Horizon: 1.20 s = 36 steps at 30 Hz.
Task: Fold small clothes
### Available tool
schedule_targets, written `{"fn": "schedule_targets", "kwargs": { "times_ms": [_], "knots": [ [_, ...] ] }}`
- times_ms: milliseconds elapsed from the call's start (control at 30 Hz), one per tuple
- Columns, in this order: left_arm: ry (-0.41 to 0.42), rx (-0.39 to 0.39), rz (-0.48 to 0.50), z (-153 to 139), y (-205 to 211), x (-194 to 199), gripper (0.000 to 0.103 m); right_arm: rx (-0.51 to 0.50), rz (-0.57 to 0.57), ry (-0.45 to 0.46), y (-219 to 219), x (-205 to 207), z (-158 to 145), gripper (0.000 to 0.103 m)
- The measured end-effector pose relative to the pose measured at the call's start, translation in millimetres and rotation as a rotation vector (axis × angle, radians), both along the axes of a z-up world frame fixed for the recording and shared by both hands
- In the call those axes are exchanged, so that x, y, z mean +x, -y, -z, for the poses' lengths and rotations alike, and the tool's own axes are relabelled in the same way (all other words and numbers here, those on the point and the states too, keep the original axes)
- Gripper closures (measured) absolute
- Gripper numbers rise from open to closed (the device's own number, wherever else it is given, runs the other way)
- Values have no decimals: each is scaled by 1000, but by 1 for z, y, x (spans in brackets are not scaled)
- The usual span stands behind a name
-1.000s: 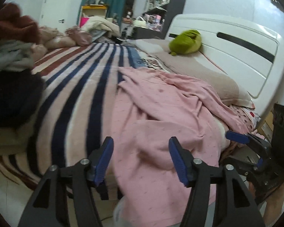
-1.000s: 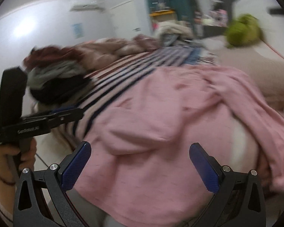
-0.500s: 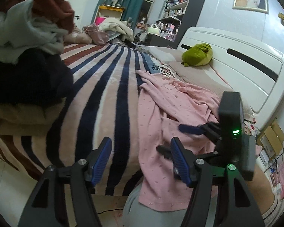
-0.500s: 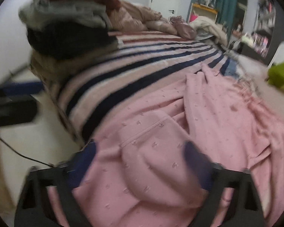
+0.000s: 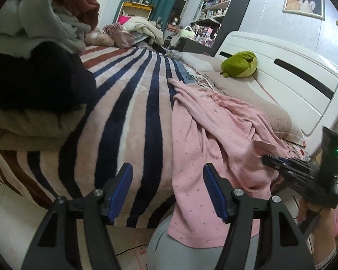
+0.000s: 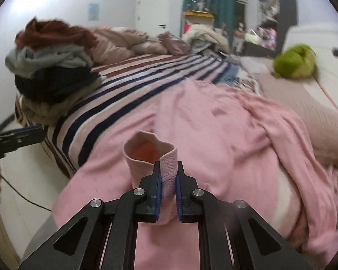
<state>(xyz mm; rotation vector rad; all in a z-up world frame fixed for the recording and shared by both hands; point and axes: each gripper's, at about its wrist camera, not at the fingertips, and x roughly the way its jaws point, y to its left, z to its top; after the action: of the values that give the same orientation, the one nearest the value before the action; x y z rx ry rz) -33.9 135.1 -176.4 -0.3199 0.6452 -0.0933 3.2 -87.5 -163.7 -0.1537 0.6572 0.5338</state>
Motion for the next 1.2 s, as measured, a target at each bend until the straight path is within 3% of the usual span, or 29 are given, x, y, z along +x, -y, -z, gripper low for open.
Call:
{"fn": "schedule_targets", "kwargs": {
  "times_ms": [333, 433, 533, 567, 633, 667, 800, 900, 1000, 1200],
  "knots": [
    [-47, 38, 52, 2, 31, 16, 42, 106, 111, -130, 90, -40, 31, 100],
    [-61, 39, 68, 3, 38, 23, 42, 154, 62, -210, 103, -47, 43, 100],
    [-72, 61, 84, 3, 48, 28, 42, 184, 22, -218, 109, -56, 43, 97],
    [-74, 67, 87, 3, 50, 30, 41, 200, 6, -204, 112, -59, 39, 92],
    [-75, 69, 94, 2, 54, 32, 39, 226, 19, -174, 121, -61, 31, 56],
    [-75, 67, 95, 2, 56, 33, 39, 233, 30, -163, 124, -59, 28, 51],
    [-55, 78, 97, -4, 63, 35, 38, 225, 132, -71, 146, -51, 15, 46],
    [-19, 99, 91, -11, 68, 34, 30, 150, 259, 8, 161, -39, 13, 36],
    [5, 88, 97, -18, 70, 36, 29, 72, 312, 66, 171, -19, 15, 33],
    [22, 98, 103, -25, 74, 42, 26, 73, 474, 24, 223, 47, 12, 30]
  ]
}}
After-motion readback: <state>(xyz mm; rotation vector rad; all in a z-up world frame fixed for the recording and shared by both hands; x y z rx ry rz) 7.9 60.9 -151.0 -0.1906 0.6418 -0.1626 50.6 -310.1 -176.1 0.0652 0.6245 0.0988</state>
